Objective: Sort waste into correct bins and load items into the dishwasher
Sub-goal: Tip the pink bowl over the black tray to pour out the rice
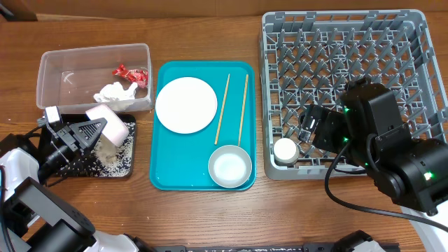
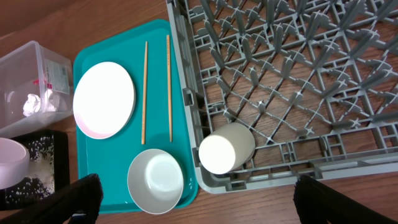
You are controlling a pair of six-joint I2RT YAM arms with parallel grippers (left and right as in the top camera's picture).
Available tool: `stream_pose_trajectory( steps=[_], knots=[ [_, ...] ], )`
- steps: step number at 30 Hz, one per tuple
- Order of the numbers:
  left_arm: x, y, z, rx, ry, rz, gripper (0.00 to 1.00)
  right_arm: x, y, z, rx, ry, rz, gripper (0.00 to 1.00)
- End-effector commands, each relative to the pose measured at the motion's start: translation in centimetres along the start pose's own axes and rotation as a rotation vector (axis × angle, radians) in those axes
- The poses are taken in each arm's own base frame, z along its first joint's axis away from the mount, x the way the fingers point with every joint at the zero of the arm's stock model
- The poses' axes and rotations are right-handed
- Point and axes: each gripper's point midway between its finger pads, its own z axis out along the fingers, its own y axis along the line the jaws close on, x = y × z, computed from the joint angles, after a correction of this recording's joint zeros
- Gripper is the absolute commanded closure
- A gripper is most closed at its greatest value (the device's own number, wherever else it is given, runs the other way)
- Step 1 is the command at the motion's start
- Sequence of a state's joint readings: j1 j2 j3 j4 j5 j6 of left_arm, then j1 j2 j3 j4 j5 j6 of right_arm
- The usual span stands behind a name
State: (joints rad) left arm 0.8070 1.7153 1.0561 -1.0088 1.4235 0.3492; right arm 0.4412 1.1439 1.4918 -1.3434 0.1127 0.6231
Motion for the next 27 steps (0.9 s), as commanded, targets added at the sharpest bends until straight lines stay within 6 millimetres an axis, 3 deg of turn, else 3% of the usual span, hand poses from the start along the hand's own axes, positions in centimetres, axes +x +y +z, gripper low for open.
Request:
stream_pose_trajectory(
  steps=[1,7,9,11,13,15,17,20,22,24,27],
  knots=[
    [-0.3,-0.9,0.0,0.055,-0.020,0.038,0.96,-0.4,0.0,-0.3,0.001,-0.020,-0.009,0.00],
    [0.3,-0.6,-0.1,0.032,-0.008,-0.003,0.96,-0.4,0.0,-0.3,0.001,-0.020,-0.009,0.00],
    [-0.5,-0.7,-0.9,0.050,-0.046,-0.035,0.96,-0.4,0.0,-0.3,0.001,-0.019,-0.009,0.00],
    [-0.9,-1.3,-1.3,0.081,-0.077,0.050,0.96,-0.3,0.0,-0.2,0.003,-0.017,-0.010,0.00],
    [-1.0,-0.1,-1.4,0.035,-0.064,0.007,0.96,-0.3,0.0,-0.2,0.003,-0.017,-0.010,0.00],
    [-0.6,-0.8,-1.3,0.069,-0.066,-0.079,0.96,-0.3,0.0,-0.2,0.003,-0.017,-0.010,0.00],
    [-0.1,-1.2,-1.1,0.070,-0.060,0.021,0.96,-0.3,0.0,-0.2,0.003,-0.017,-0.010,0.00],
    [0.0,-0.8,-1.1,0.055,-0.050,-0.067,0.96,-0.3,0.0,-0.2,0.003,-0.017,-0.010,0.00],
    [0.1,-2.1,-0.9,0.111,-0.065,-0.033,0.96,-0.2,-0.1,-0.2,0.005,-0.014,-0.010,0.00],
    [-0.1,-2.0,-0.9,0.108,-0.066,0.008,0.96,-0.3,-0.1,-0.2,0.004,-0.015,-0.010,0.00],
    [0.0,-2.0,-0.8,0.105,-0.056,-0.089,0.96,-0.3,0.0,-0.2,0.003,-0.016,-0.010,0.00]
  ],
)
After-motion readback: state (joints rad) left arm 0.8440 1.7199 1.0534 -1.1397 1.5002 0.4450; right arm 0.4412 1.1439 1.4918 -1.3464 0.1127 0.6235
